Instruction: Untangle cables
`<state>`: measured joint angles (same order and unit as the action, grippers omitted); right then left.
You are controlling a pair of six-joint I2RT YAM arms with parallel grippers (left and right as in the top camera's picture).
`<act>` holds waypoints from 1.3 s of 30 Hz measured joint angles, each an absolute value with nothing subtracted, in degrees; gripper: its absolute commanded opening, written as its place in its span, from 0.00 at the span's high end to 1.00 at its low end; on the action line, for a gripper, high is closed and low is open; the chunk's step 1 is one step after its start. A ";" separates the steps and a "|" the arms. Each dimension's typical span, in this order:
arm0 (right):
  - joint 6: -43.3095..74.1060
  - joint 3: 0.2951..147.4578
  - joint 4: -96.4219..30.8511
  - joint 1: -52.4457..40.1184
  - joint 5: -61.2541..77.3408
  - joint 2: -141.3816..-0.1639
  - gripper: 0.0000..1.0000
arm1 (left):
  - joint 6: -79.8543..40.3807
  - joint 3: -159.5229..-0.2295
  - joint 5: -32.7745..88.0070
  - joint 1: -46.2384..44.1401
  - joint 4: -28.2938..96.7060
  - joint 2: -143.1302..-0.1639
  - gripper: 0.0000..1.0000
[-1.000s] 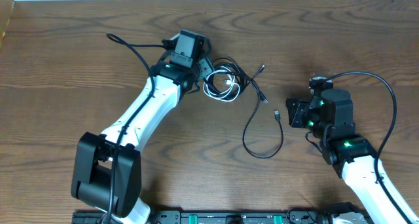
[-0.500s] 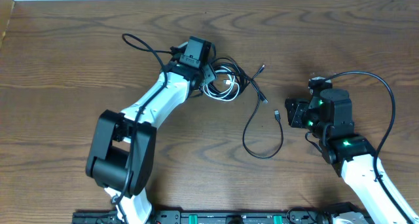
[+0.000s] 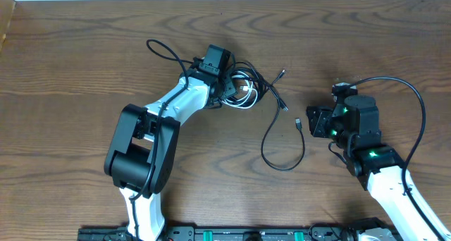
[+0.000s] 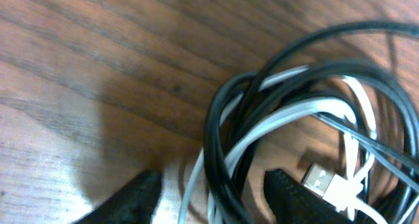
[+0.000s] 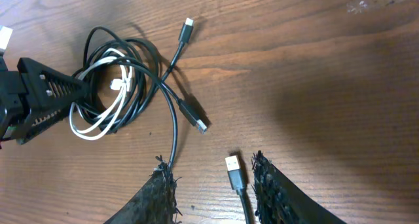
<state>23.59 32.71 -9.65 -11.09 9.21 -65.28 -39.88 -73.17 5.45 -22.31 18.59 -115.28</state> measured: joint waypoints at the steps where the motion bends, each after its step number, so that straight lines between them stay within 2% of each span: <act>1: 23.59 32.71 -9.74 -11.09 9.21 -65.28 0.63 | -39.83 -73.17 5.52 -22.31 18.52 -115.33 0.63; 4: 23.59 32.71 -10.24 -11.09 9.21 -65.30 0.63 | -39.48 -73.17 5.76 -22.28 18.37 -115.79 0.92; 10: 23.59 32.71 -10.90 -11.09 9.21 -65.30 0.63 | -38.68 -73.54 6.09 -22.31 19.05 -116.16 0.93; 19: 23.59 32.71 -10.92 -11.09 9.32 -65.30 0.63 | -30.44 -73.63 9.04 -22.26 24.84 -114.45 0.92; 29: 23.59 32.71 -7.90 -11.09 13.41 -65.32 0.58 | -23.86 -72.88 9.37 -22.31 27.88 -98.41 0.92; 34: 23.64 32.71 -5.19 -11.09 16.14 -65.32 0.47 | -20.60 -72.88 11.77 -22.31 28.14 -93.34 0.92; 39: 23.57 32.71 -2.63 -11.09 20.60 -65.32 0.45 | -16.93 -72.88 18.13 -22.31 28.16 -92.38 0.92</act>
